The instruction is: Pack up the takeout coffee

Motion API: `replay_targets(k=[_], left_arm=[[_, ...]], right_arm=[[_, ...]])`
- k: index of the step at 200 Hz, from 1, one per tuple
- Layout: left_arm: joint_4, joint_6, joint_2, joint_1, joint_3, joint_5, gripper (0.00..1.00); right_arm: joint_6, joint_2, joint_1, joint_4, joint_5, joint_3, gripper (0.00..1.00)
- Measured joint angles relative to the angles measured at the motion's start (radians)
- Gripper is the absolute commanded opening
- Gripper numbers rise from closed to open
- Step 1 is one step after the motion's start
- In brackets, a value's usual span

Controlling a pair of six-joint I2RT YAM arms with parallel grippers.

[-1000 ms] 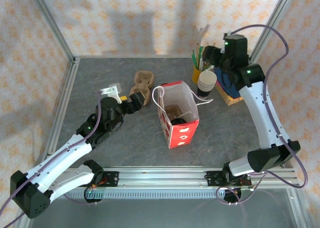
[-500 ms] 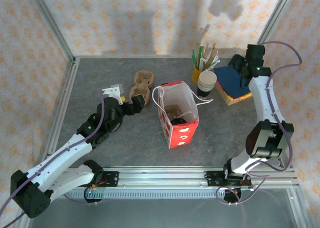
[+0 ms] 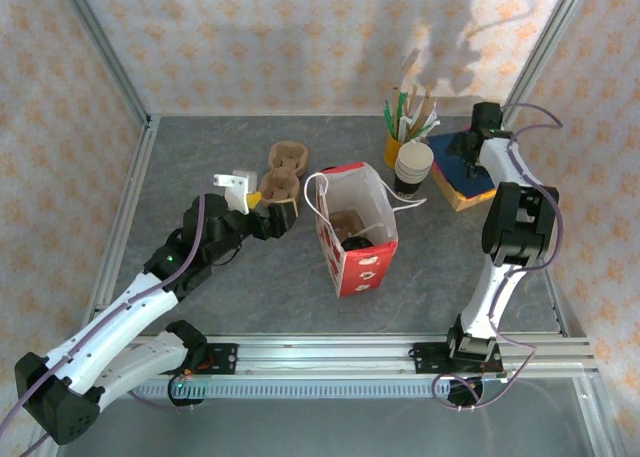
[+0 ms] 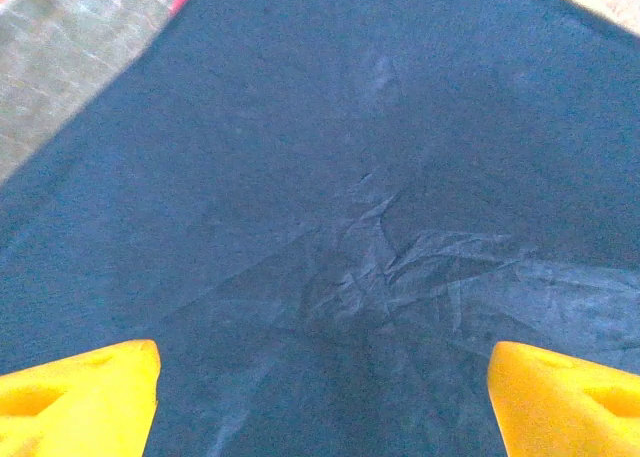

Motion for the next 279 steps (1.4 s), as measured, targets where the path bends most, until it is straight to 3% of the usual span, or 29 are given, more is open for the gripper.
replay_targets(k=[69, 132, 224, 279], left_arm=[[-0.011, 0.027, -0.001, 0.0, 0.0, 0.09, 0.99], [-0.019, 0.042, -0.002, 0.0, 0.0, 0.088, 0.96], [-0.028, 0.041, -0.05, 0.0, 0.0, 0.005, 0.96], [-0.028, 0.041, -0.072, 0.0, 0.0, -0.013, 0.96]], right_arm=[[-0.038, 0.087, -0.042, -0.002, 0.011, 0.067, 0.85], [-0.037, 0.135, -0.042, -0.002, -0.003, 0.074, 0.78], [-0.009, 0.135, -0.043, 0.013, -0.057, 0.074, 0.42], [0.019, 0.129, -0.066, 0.049, -0.144, 0.072, 0.28]])
